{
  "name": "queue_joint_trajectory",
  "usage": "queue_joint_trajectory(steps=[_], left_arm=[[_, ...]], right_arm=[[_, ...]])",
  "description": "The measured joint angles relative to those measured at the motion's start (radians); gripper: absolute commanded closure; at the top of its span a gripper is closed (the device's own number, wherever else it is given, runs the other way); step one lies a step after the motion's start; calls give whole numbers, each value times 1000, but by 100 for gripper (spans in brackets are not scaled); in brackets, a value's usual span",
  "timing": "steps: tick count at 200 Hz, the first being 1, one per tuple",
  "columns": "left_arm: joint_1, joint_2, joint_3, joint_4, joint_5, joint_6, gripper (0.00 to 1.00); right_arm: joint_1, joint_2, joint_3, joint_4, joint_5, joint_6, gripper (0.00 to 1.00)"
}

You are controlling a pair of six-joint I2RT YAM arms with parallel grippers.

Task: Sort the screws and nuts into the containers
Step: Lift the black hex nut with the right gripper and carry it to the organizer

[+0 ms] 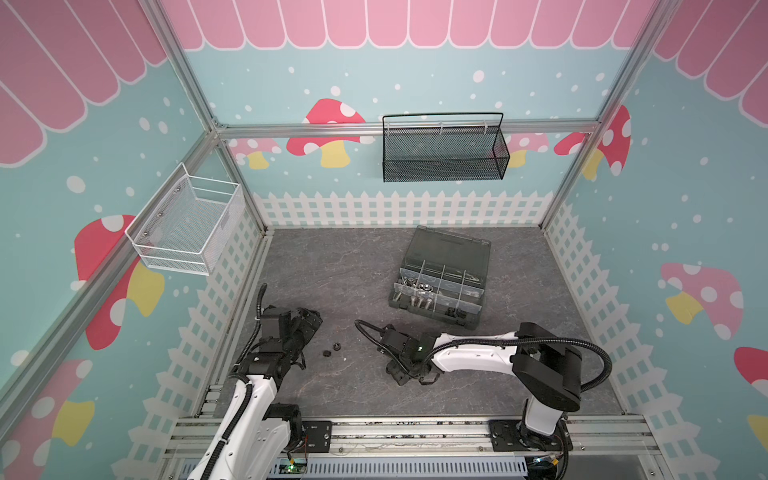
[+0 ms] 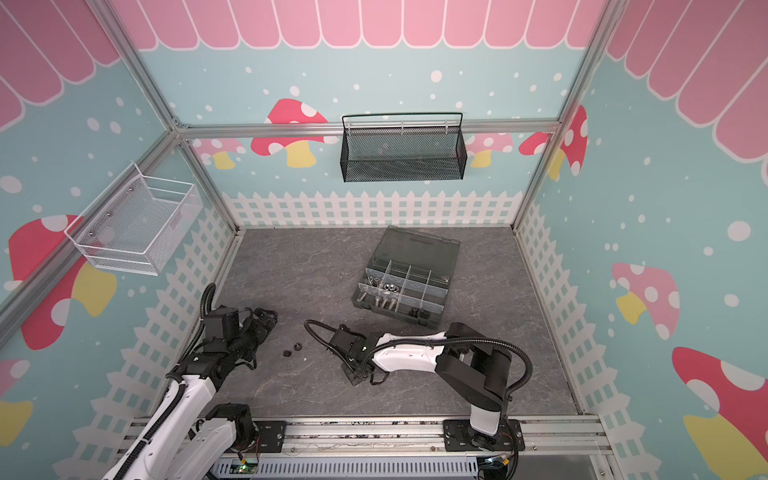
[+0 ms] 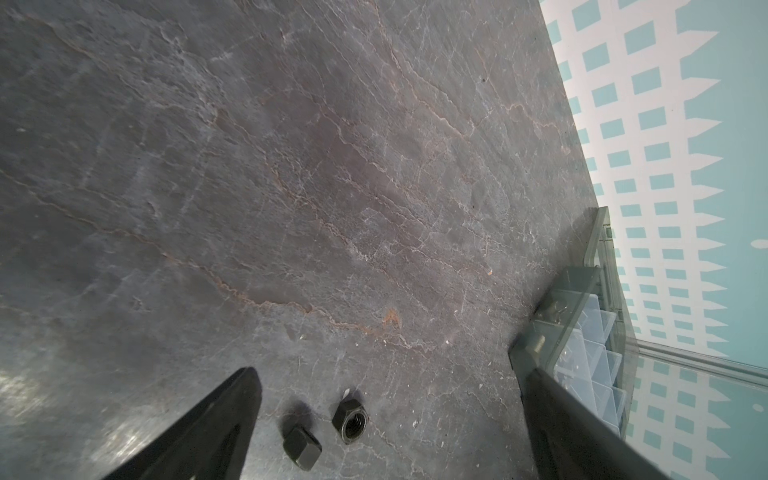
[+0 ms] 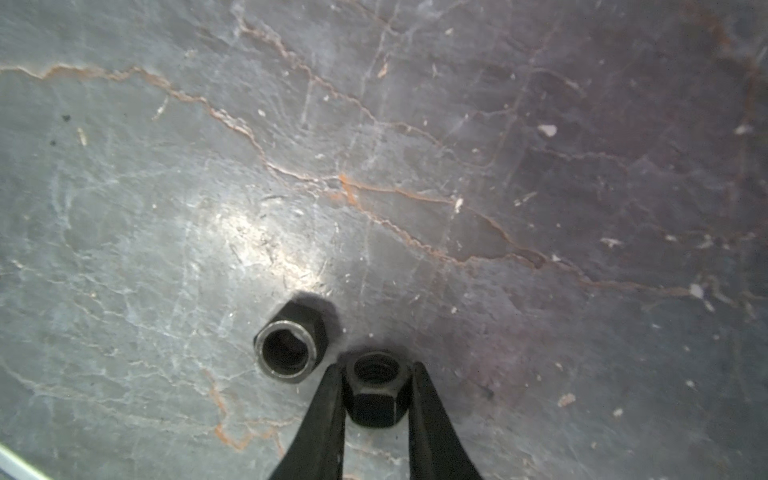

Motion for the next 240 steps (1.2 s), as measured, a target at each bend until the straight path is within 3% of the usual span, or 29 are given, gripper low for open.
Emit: queue_joint_trajectory(steps=[148,194,240], left_arm=[[0,12,2,0,3,4,0],[0,10,12,0,3,15,0],[0,-4,13,-2,3,27,0]], right_arm=[[-85,-116,-52,-5,8,15,100],[-167,-218,-79,-4,7,6,100],[-318,-332,-106,-6,8,-31,100]])
